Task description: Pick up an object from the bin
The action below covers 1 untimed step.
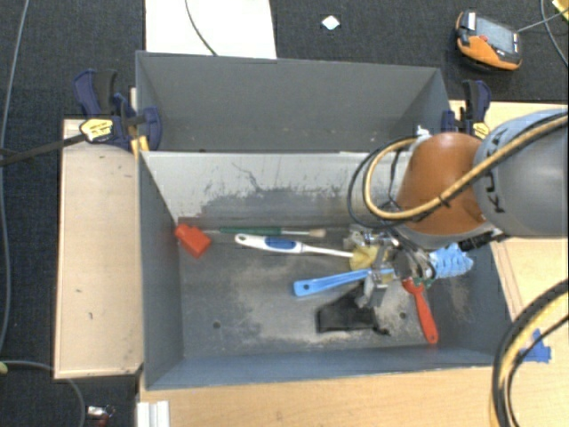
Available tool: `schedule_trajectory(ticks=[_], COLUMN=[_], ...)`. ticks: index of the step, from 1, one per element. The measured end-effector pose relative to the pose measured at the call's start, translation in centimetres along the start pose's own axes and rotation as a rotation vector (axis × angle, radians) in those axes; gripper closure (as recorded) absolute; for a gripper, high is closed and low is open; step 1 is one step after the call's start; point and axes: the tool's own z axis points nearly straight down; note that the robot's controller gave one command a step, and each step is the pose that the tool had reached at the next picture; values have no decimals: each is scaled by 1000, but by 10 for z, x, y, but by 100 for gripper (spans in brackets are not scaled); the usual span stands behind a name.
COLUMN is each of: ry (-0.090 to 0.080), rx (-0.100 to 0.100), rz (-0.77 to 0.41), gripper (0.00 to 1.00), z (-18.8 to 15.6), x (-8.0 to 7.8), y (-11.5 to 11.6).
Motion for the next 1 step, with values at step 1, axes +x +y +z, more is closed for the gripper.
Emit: schedule_trajectory(ticks=[1], ry=[2], rx=[5], rz=[-102], gripper=[100], z=[0], x=[-4], y=[11])
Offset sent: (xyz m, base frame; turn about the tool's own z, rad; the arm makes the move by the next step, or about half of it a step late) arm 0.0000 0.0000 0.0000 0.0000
